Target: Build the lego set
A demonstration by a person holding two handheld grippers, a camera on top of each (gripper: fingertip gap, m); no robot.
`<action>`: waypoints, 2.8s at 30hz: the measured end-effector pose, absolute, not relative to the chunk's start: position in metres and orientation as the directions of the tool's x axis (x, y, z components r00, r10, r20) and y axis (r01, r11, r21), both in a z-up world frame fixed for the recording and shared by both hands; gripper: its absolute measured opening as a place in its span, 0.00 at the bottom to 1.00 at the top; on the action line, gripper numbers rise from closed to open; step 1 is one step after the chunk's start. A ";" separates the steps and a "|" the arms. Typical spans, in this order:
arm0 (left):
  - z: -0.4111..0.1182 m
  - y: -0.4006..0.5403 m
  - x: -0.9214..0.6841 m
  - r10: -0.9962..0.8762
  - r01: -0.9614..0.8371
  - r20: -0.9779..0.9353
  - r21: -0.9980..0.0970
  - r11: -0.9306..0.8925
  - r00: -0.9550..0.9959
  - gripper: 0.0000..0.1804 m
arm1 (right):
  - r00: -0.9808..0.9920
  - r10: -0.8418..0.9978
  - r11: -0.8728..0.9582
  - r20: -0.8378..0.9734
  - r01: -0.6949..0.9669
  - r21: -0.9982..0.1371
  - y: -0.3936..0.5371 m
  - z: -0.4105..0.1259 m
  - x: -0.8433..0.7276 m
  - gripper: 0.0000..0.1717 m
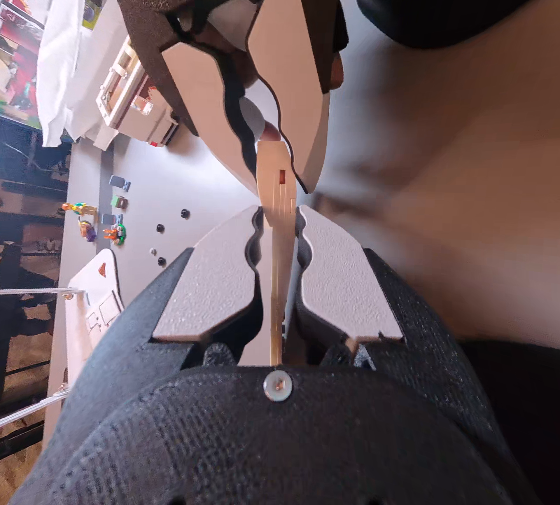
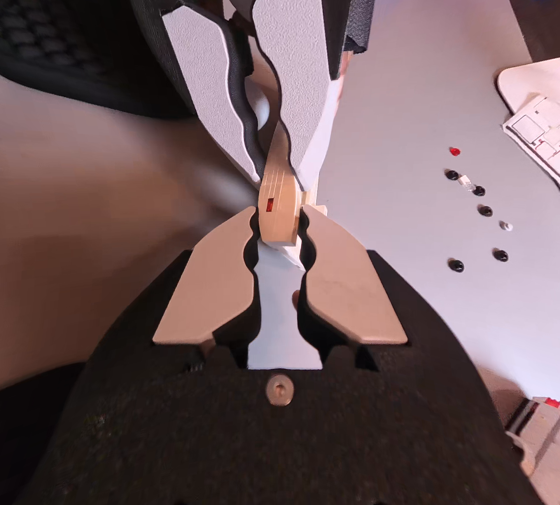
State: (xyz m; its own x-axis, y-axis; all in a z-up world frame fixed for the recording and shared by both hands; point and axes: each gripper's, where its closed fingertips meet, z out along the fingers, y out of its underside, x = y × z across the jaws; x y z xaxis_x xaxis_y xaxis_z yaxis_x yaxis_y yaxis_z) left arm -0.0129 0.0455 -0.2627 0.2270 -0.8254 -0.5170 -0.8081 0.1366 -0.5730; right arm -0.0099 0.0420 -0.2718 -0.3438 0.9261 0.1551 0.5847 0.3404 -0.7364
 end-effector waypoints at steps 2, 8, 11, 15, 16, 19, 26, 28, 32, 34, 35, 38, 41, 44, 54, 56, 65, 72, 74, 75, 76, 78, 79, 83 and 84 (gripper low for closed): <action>-0.265 0.045 -0.012 -0.836 -0.803 -0.495 -0.584 0.120 0.236 0.11 | -0.330 0.921 0.373 0.209 0.583 -0.721 0.043 -0.274 -0.009 0.14; -0.268 0.040 -0.010 -0.881 -0.775 -0.408 -0.627 0.079 0.241 0.11 | -0.298 0.860 0.510 0.413 0.498 -0.702 0.038 -0.262 -0.006 0.13; -0.269 0.039 -0.009 -0.881 -0.776 -0.409 -0.626 0.080 0.239 0.11 | -0.301 0.843 0.537 0.446 0.514 -0.669 0.037 -0.263 -0.005 0.13; -0.270 0.037 -0.010 -0.884 -0.776 -0.404 -0.626 0.080 0.235 0.11 | -0.305 0.839 0.542 0.450 0.522 -0.658 0.036 -0.264 -0.006 0.12; -0.270 0.038 -0.011 -0.881 -0.778 -0.412 -0.622 0.083 0.235 0.11 | -0.301 0.837 0.546 0.457 0.520 -0.657 0.036 -0.264 -0.007 0.13; -0.270 0.038 -0.010 -0.876 -0.769 -0.418 -0.632 0.091 0.240 0.11 | -0.285 0.836 0.547 0.470 0.507 -0.666 0.037 -0.264 -0.007 0.13; -0.272 0.040 -0.010 -0.861 -0.755 -0.444 -0.645 0.115 0.249 0.10 | -0.219 0.798 0.592 0.561 0.459 -0.663 0.039 -0.265 -0.007 0.13; -0.273 0.042 -0.011 -0.843 -0.769 -0.482 -0.624 0.138 0.240 0.10 | -0.197 0.793 0.595 0.576 0.454 -0.663 0.041 -0.266 -0.007 0.13; -0.273 0.045 -0.011 -0.803 -0.772 -0.545 -0.608 0.183 0.240 0.10 | -0.168 0.775 0.612 0.608 0.440 -0.658 0.042 -0.263 -0.001 0.15; -0.275 0.043 -0.012 -0.792 -0.777 -0.563 -0.599 0.194 0.237 0.11 | -0.175 0.789 0.598 0.589 0.444 -0.668 0.039 -0.266 0.005 0.17; -0.275 0.041 -0.012 -0.789 -0.771 -0.566 -0.605 0.201 0.239 0.11 | -0.169 0.797 0.587 0.580 0.439 -0.680 0.038 -0.266 0.006 0.17; -0.276 0.040 -0.011 -0.781 -0.773 -0.578 -0.599 0.209 0.237 0.11 | -0.157 0.808 0.573 0.568 0.437 -0.694 0.037 -0.267 0.008 0.17; -0.275 0.041 -0.010 -0.783 -0.769 -0.574 -0.604 0.209 0.238 0.11 | -0.153 0.815 0.564 0.559 0.435 -0.702 0.038 -0.265 0.007 0.17; -0.275 0.040 -0.010 -0.781 -0.770 -0.578 -0.602 0.213 0.236 0.11 | -0.153 0.825 0.550 0.543 0.435 -0.713 0.039 -0.264 0.005 0.14; -0.276 0.034 -0.019 -0.893 -0.725 -0.344 -0.688 0.030 0.290 0.34 | -0.226 0.772 0.626 0.595 0.434 -0.648 0.033 -0.273 0.011 0.12; -0.281 0.034 -0.026 -0.915 -0.734 -0.266 -0.678 -0.046 0.303 0.38 | -0.257 0.746 0.655 0.614 0.446 -0.609 0.031 -0.279 0.015 0.12; -0.316 0.029 -0.039 -0.952 -0.813 -0.044 -0.533 -0.233 0.302 0.42 | -0.394 0.769 0.638 0.504 0.531 -0.558 0.021 -0.303 0.022 0.11; -0.316 0.027 -0.039 -0.953 -0.819 -0.049 -0.525 -0.231 0.300 0.40 | -0.433 0.881 0.459 0.193 0.680 -0.572 0.014 -0.301 0.011 0.06; -0.316 0.026 -0.040 -0.952 -0.821 -0.046 -0.519 -0.237 0.304 0.40 | -0.440 0.885 0.445 0.152 0.703 -0.555 0.013 -0.301 0.009 0.05; -0.316 0.026 -0.041 -0.949 -0.818 -0.040 -0.520 -0.247 0.312 0.40 | -0.438 0.886 0.443 0.151 0.707 -0.552 0.014 -0.301 0.009 0.05; -0.317 0.026 -0.041 -0.948 -0.816 -0.037 -0.521 -0.251 0.316 0.40 | -0.432 0.886 0.448 0.170 0.700 -0.556 0.014 -0.301 0.008 0.05; -0.317 0.027 -0.043 -0.945 -0.813 -0.030 -0.519 -0.263 0.325 0.40 | -0.408 0.874 0.484 0.265 0.668 -0.565 0.016 -0.301 0.007 0.05; -0.317 0.027 -0.043 -0.945 -0.812 -0.028 -0.520 -0.265 0.326 0.40 | -0.398 0.847 0.532 0.352 0.640 -0.555 0.016 -0.301 0.006 0.05; -0.317 0.028 -0.044 -0.946 -0.820 -0.030 -0.509 -0.262 0.321 0.40 | -0.309 0.685 0.697 0.659 0.541 -0.470 0.017 -0.295 0.005 0.05; -0.317 0.028 -0.044 -0.945 -0.818 -0.021 -0.506 -0.272 0.327 0.40 | -0.291 0.639 0.727 0.712 0.530 -0.437 0.018 -0.293 0.005 0.05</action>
State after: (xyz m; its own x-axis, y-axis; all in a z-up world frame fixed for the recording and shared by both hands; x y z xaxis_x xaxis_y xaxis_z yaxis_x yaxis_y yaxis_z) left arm -0.0439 0.0279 -0.3170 0.3273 -0.9447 -0.0212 -0.8184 -0.2722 -0.5061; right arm 0.0048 0.0180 -0.2932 -0.2909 0.6392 0.7119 0.5297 0.7273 -0.4365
